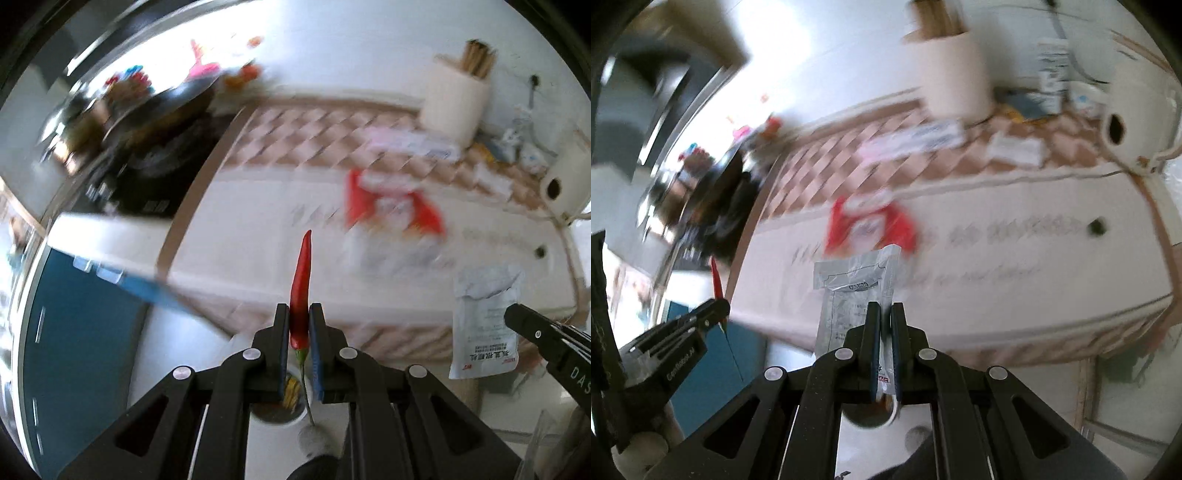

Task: Collect trash
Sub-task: 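Carry the white sachet and chili pepper down over the trash bin, then open both tools to drop the sachet and chili into the bin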

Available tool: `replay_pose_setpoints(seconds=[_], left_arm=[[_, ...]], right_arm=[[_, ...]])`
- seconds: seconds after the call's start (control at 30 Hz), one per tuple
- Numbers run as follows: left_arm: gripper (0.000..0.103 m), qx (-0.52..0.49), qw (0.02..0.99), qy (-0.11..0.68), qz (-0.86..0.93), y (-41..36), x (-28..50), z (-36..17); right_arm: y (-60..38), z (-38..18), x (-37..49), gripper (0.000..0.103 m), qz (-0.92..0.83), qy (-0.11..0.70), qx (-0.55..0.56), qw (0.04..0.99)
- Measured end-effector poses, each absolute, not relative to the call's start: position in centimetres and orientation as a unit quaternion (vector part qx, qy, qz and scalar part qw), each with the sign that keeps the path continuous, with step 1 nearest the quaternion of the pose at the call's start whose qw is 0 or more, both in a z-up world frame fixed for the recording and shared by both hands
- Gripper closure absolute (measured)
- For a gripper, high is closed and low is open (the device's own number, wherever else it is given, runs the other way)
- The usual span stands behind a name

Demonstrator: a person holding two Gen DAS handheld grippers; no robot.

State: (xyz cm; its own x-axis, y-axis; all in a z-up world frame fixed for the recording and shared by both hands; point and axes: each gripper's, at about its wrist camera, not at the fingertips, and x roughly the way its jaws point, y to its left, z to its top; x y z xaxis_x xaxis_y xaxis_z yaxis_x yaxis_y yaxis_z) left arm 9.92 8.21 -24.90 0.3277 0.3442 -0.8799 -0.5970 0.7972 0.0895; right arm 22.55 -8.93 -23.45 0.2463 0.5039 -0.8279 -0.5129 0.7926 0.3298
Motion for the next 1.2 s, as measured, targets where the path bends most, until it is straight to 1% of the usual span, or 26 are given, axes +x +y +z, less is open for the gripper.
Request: replay_pose_setpoints(seconds=[0.13, 0.23, 0.37, 0.43, 0.47, 0.57, 0.67, 0.8, 0.87, 1.0, 1.1, 1.2], left_arm=[[0.095, -0.169, 0.765, 0.537, 0.311, 10.8, 4.8, -29.8], [0.095, -0.209, 0.733, 0.563, 0.319, 12.7, 2.0, -34.6], [0.095, -0.282, 0.681, 0.590, 0.330, 16.1, -1.4, -43.1], [0.095, -0.319, 0.656, 0.601, 0.327, 17.6, -2.9, -48.2], [0.095, -0.345, 0.637, 0.608, 0.326, 18.5, -3.7, -51.7], [0.095, -0.398, 0.603, 0.617, 0.312, 20.0, -5.1, -59.6], [0.095, -0.422, 0.575, 0.629, 0.308, 21.0, -5.9, -67.4], [0.095, -0.439, 0.554, 0.639, 0.304, 21.8, -6.6, -75.7], [0.095, -0.442, 0.547, 0.644, 0.301, 22.0, -6.8, -78.7], [0.095, -0.437, 0.538, 0.659, 0.292, 21.6, -7.1, -83.0], [0.095, -0.431, 0.534, 0.668, 0.288, 21.3, -6.9, -84.3], [0.093, -0.434, 0.535, 0.666, 0.287, 21.1, -7.1, -84.1]], right_arm=[[-5.2, -27.2, 17.0, 0.097, 0.347, 0.556, -0.037, 0.755], [-2.2, -31.7, 13.2, 0.097, 0.360, 0.592, -0.070, 0.718], [1.0, -38.3, 9.8, 0.097, 0.369, 0.626, -0.117, 0.677], [2.6, -42.8, 8.4, 0.097, 0.371, 0.641, -0.138, 0.658], [3.5, -45.6, 7.7, 0.097, 0.372, 0.649, -0.147, 0.647], [5.4, -52.3, 6.8, 0.097, 0.373, 0.668, -0.156, 0.625], [6.9, -59.8, 6.2, 0.097, 0.371, 0.681, -0.164, 0.610], [8.5, -69.5, 5.4, 0.097, 0.362, 0.694, -0.181, 0.595], [8.9, -74.1, 5.1, 0.097, 0.354, 0.698, -0.192, 0.592], [9.8, -80.5, 5.4, 0.097, 0.337, 0.710, -0.201, 0.585], [10.0, -84.1, 5.4, 0.097, 0.330, 0.715, -0.210, 0.579], [10.1, -86.1, 5.2, 0.096, 0.324, 0.718, -0.219, 0.576]])
